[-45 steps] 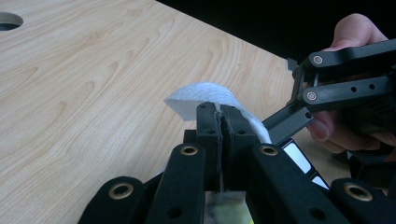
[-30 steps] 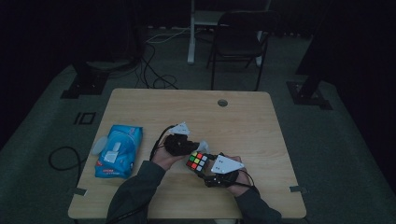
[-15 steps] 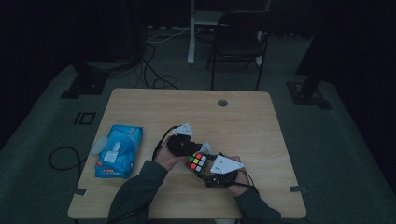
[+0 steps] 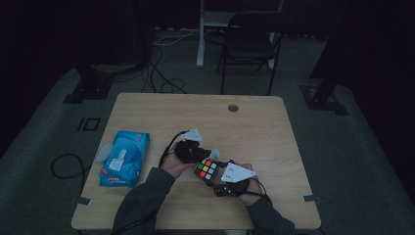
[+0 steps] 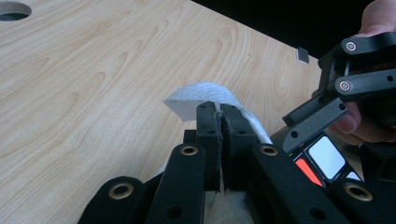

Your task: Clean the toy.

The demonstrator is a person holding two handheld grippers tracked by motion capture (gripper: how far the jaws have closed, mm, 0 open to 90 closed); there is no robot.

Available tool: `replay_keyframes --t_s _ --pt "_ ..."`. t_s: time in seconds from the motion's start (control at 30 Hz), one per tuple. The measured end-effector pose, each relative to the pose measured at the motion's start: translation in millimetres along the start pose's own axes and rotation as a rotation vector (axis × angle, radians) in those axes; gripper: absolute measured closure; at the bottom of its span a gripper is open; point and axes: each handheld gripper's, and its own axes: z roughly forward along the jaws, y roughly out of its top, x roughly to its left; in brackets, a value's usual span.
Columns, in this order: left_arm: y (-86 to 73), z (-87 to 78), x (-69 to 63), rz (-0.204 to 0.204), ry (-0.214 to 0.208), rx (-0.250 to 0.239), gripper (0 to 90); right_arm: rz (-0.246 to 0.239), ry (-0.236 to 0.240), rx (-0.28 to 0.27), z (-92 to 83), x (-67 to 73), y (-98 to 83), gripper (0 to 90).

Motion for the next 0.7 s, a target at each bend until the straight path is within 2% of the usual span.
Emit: replay_keyframes --t_s 0.3,0.7 --pt "2.0 -9.4 -2.6 0.01 0.007 -0.027 87.7 0.019 -0.013 0.004 -0.1 -3.9 -3.6 34.9" --pt "2.1 -32.8 -2.0 0.011 0.062 -0.094 87.7 0.066 -0.057 0.008 -2.7 -14.5 -9.6 34.8"
